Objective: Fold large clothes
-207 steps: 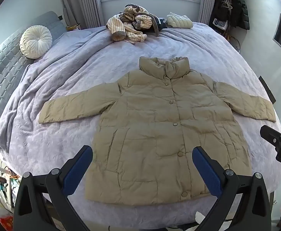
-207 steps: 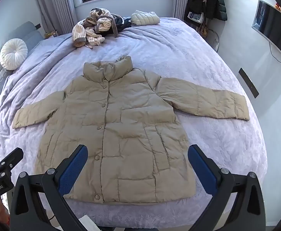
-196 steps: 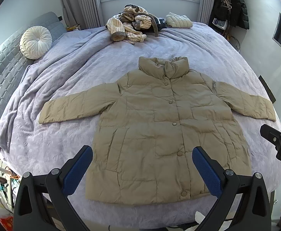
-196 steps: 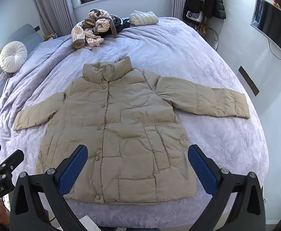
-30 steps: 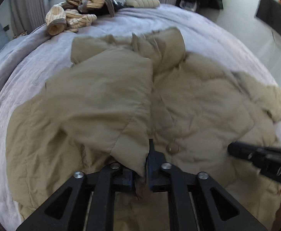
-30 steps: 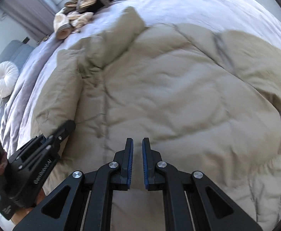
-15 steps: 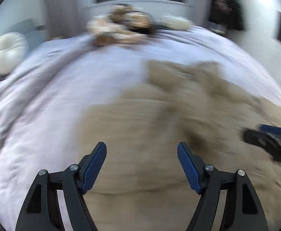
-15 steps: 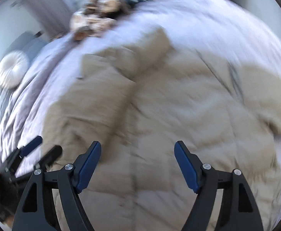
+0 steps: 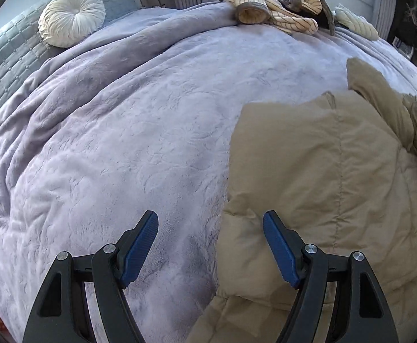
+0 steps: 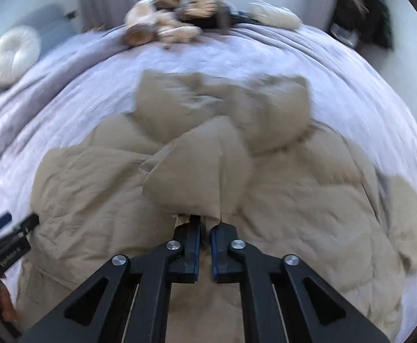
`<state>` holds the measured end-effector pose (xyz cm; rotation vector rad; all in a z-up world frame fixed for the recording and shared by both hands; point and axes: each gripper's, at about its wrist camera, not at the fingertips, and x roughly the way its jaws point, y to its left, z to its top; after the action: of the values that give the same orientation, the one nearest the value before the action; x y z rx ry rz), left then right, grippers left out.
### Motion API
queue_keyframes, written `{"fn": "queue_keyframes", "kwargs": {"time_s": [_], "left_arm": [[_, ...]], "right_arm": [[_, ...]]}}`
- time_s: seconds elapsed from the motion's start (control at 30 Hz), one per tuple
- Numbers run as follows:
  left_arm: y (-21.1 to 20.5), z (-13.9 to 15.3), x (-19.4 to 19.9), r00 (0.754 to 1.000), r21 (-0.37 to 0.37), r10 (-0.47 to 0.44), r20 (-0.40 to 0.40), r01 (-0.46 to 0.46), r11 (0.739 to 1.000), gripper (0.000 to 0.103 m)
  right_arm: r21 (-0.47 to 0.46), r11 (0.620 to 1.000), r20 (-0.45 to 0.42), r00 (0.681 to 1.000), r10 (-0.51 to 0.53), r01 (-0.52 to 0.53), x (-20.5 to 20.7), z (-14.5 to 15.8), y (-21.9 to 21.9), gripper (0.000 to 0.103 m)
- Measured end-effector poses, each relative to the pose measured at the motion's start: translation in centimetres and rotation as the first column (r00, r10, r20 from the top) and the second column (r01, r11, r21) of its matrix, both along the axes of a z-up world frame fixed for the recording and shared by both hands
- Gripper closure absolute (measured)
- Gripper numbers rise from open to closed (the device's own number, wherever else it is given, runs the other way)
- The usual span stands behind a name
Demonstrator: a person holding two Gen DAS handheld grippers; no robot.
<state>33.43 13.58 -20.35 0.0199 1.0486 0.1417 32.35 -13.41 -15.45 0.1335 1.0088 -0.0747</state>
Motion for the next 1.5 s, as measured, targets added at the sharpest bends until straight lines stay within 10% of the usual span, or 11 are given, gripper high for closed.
{"fn": "queue_keyframes", "kwargs": {"time_s": [0.17,0.5,0.63,0.77,0.83,0.9,0.93,1.07,1.27,1.37,1.5], "left_arm": [[0.2,0.5,0.6,1.0,-0.02,-0.018,-0.014,0.017,1.0,0.026],[1.6,1.9,4.4,0.999,-0.08,0.047,-0.006,-0.047,0.996,0.026],[0.7,1.4,4.2,0.999,-0.042,0.036,-0.016,-0.037,0.998,0.026],[0.2,1.5,4.1,0.999,-0.06,0.036,-0.019,-0.037,0.998,0.026],[-0.2,1.4,4.0,0.999,-0.039,0.028,-0.022,-0.029,0.999,0.026],[-0.6,1.2,3.9,0.999,-0.017,0.022,-0.025,-0.023,1.0,0.026],[-0.8,0.9,3.8,1.0,-0.003,0.015,-0.027,-0.015,1.0,0.026],[-2.0,-1.0,3.6,0.998,0.069,-0.044,-0.041,0.046,0.997,0.026],[-2.6,-1.2,3.7,0.997,0.125,-0.057,-0.047,0.062,0.99,0.026],[-2.3,0.4,3.4,0.998,0.14,-0.036,-0.041,0.042,0.989,0.026],[-3.7,2.1,1.8,0.997,0.104,-0.083,-0.01,0.084,0.991,0.026]], "right_arm": [[0.236,0.957,-0.096,0.984,-0.153,0.171,-2.8,-2.6,-6.3,0.097],[0.393,0.875,-0.179,0.956,-0.231,0.284,-6.5,-3.5,-10.3,0.095],[0.419,0.871,-0.08,0.966,-0.245,0.256,-7.1,-0.9,-12.1,0.033],[0.406,0.906,-0.033,0.992,-0.12,0.123,-4.0,0.1,-11.4,0.032],[0.369,0.926,-0.095,0.995,-0.042,0.075,-1.9,-1.3,-10.4,0.037],[0.373,0.926,-0.185,0.983,0.011,0.06,-0.7,-3.0,-10.1,0.09],[0.365,0.93,-0.196,0.98,0.022,0.052,-0.7,-3.3,-10.1,0.1],[0.235,0.972,-0.245,0.968,0.045,0.014,-2.2,-5.0,-10.3,0.1],[0.307,0.949,-0.201,0.979,-0.014,0.077,-3.5,-5.6,-12.7,0.101],[0.119,0.985,-0.182,0.978,-0.1,0.123,-4.8,-3.7,-13.4,0.101],[0.289,0.953,-0.104,0.992,-0.069,0.096,-6.2,-0.9,-13.4,0.1]]}}
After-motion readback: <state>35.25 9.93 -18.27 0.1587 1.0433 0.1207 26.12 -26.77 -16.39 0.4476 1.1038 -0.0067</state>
